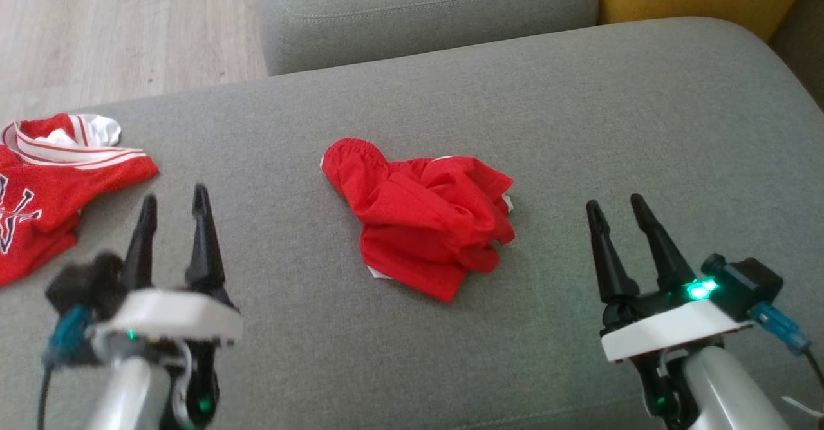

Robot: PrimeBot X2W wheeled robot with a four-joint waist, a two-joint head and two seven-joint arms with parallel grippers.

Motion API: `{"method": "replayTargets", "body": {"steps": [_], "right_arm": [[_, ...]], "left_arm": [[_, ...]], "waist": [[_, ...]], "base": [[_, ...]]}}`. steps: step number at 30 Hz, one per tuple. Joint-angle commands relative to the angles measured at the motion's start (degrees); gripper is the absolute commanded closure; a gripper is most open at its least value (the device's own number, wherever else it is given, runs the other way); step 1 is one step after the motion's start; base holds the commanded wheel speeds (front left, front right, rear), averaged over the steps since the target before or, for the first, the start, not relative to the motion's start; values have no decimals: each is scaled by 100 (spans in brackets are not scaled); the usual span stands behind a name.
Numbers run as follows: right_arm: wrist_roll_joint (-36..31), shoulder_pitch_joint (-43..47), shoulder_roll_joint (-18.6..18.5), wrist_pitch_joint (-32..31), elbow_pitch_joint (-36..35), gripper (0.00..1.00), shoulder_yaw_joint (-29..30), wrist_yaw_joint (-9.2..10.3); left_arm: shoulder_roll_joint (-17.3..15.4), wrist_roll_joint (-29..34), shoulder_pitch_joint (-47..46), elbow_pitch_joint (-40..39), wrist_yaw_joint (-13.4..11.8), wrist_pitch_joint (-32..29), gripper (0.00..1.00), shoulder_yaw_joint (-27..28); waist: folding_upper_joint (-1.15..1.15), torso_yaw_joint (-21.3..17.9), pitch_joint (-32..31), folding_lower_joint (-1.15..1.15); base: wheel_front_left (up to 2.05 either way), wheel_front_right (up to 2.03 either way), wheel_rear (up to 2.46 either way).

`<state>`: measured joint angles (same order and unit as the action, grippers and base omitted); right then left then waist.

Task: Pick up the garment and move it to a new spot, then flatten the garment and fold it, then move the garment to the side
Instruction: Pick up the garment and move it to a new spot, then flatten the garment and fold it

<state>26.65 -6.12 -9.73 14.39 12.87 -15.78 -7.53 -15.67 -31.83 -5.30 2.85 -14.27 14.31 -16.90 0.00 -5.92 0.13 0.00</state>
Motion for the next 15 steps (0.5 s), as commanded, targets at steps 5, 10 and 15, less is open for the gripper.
{"method": "replayTargets", "body": {"steps": [5,10,15], "right_arm": [[26,-28,-129,61,-239,0,-7,4],[30,8,-187,61,-226,0,0,4],[52,-24,-221,61,-184,0,-56,4]], "left_arm": [[334,480,305,-367,304,67,0,436],[659,811,439,-282,573,68,0,660],[878,1033,459,-178,773,68,0,877]], "waist": [[0,41,26,0],[0,85,16,0],[0,94,-7,0]], "base": [[0,0,0],[0,0,0],[0,0,0]]}}
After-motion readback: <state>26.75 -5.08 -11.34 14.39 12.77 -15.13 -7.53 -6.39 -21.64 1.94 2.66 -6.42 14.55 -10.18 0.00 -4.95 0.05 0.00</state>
